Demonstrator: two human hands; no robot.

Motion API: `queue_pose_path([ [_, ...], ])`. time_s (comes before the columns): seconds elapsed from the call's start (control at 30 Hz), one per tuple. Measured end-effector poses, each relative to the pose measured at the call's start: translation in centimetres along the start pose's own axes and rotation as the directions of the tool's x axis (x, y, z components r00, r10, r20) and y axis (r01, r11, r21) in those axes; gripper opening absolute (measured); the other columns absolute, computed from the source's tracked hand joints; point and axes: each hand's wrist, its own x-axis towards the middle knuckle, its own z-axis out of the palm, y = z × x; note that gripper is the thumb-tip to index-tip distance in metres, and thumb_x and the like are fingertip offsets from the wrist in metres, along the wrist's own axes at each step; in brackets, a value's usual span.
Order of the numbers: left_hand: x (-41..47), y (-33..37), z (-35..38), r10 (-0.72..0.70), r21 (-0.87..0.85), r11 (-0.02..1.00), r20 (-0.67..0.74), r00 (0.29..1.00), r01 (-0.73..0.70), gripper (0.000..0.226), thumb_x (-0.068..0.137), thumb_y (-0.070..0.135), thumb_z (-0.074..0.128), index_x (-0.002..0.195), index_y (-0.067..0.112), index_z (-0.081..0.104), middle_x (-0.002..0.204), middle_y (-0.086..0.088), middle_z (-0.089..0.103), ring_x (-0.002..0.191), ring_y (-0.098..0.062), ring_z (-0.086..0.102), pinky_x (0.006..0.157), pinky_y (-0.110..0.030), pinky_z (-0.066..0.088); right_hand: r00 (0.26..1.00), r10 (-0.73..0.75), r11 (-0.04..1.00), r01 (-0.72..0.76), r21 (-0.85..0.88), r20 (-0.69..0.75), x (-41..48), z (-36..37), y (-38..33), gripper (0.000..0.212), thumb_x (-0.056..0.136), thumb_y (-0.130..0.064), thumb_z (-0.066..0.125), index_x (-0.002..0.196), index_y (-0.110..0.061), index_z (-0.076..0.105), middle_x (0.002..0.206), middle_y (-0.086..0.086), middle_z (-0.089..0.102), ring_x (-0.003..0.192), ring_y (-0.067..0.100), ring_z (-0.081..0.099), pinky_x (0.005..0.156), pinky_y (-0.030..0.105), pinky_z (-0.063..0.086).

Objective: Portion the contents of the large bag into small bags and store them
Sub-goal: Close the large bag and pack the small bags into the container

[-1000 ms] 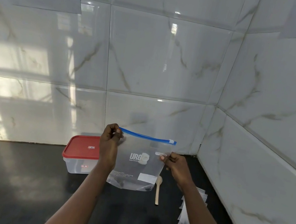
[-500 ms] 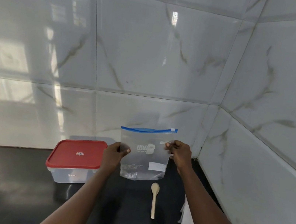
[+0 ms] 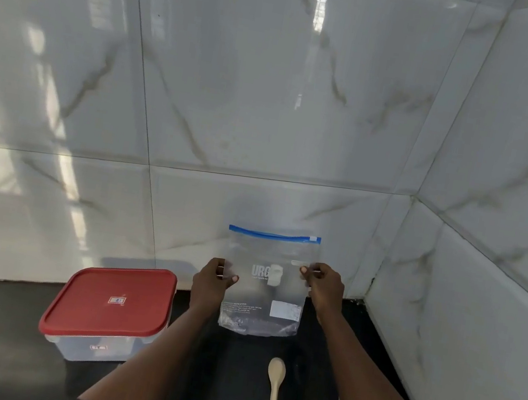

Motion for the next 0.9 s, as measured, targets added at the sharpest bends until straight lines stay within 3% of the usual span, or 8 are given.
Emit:
queue_pose_path([
  [0.17,-0.1,0.2,-1.1,0.014,-0.028,0.999,-0.091,0.996,-0.016,0.044,0.080,0.014,0.071,0.120,0.011,0.052,0.106,-0.004,0.060,0.096,-0.019,0.057,0.080,-0.026,0.043,0.990,-0.027,0.996,0.015,-0.090,-0.138,-0.7,1.1,0.5,0.051,0.082,-0.024,0.072,0.126,-0.007,0.052,0.117,0.010,0.058,0.110,0.026,0.055,0.089,0.031,0.043],
  [0.3,-0.7,0.1,-4.8,0.135,0.114,0.987,-0.199,0.971,-0.114,0.036,0.085,0.010,0.064,0.120,0.007,0.054,0.118,-0.010,0.060,0.108,-0.023,0.055,0.084,-0.025,0.039,0.946,-0.222,0.927,0.129,-0.352,-0.237,-3.4,3.2,-0.1,0.044,0.086,-0.022,0.066,0.125,-0.007,0.054,0.130,0.011,0.050,0.121,0.030,0.044,0.099,0.037,0.039],
  [0.37,-1.0,-0.2,-7.2,0.168,0.215,0.971,-0.283,0.944,-0.108,0.033,0.089,0.006,0.055,0.122,0.009,0.054,0.123,-0.011,0.057,0.111,-0.026,0.054,0.083,-0.027,0.039,0.945,-0.285,0.897,0.205,-0.391,-0.158,-4.9,5.0,-0.6,0.032,0.088,-0.021,0.063,0.117,-0.008,0.059,0.124,0.010,0.052,0.116,0.027,0.049,0.093,0.034,0.043],
  [0.47,-1.1,-1.3,-11.0,0.198,0.441,0.898,-0.383,0.902,-0.010,0.036,0.089,0.007,0.052,0.125,0.007,0.052,0.127,-0.014,0.055,0.118,-0.031,0.048,0.095,-0.038,0.039,0.979,-0.184,0.929,0.202,-0.310,0.087,-7.5,8.2,-2.0,0.016,0.090,-0.024,0.061,0.095,-0.010,0.064,0.103,0.005,0.059,0.098,0.020,0.059,0.074,0.023,0.044],
  [0.57,-1.1,-2.7,-14.2,-0.006,0.559,0.772,-0.469,0.883,0.302,0.040,0.088,0.017,0.048,0.126,0.004,0.047,0.131,-0.015,0.050,0.124,-0.033,0.041,0.107,-0.046,0.026,0.931,0.062,0.966,0.035,-0.257,0.359,-10.7,11.5,-3.8,0.029,0.090,-0.037,0.059,0.074,-0.014,0.053,0.076,0.001,0.056,0.073,0.015,0.055,0.060,0.020,0.038],
  [0.67,-1.7,-3.6,-16.6,-0.377,0.440,0.677,-0.481,0.792,0.590,0.048,0.088,0.027,0.043,0.131,0.006,0.040,0.140,-0.014,0.041,0.131,-0.035,0.032,0.112,-0.050,0.015,0.828,0.202,0.974,-0.115,-0.193,0.523,-13.7,14.6,-4.3,0.043,0.087,-0.047,0.060,0.059,-0.019,0.042,0.065,-0.004,0.048,0.058,0.010,0.046,0.052,0.021,0.035],
  [0.8,-2.7,-4.8,-17.8,-0.432,0.363,0.739,-0.391,0.813,0.567,0.044,0.087,0.020,0.042,0.128,0.005,0.047,0.133,-0.018,0.043,0.122,-0.039,0.040,0.104,-0.049,0.032,0.836,0.226,0.972,-0.163,-0.168,0.500,-15.9,16.6,-3.5,0.023,0.090,-0.035,0.059,0.088,-0.013,0.052,0.094,0.003,0.057,0.083,0.017,0.057,0.061,0.021,0.043],
  [0.9,-4.3,-4.9,-18.1,-0.383,0.296,0.815,-0.371,0.846,0.498,0.034,0.086,0.013,0.042,0.118,0.004,0.051,0.123,-0.021,0.049,0.113,-0.040,0.046,0.096,-0.047,0.041,0.900,0.232,0.969,-0.182,-0.167,0.368,-17.0,15.4,-3.0,0.015,0.094,-0.017,0.052,0.080,-0.012,0.048,0.085,0.003,0.053,0.077,0.015,0.054,0.062,0.022,0.046],
])
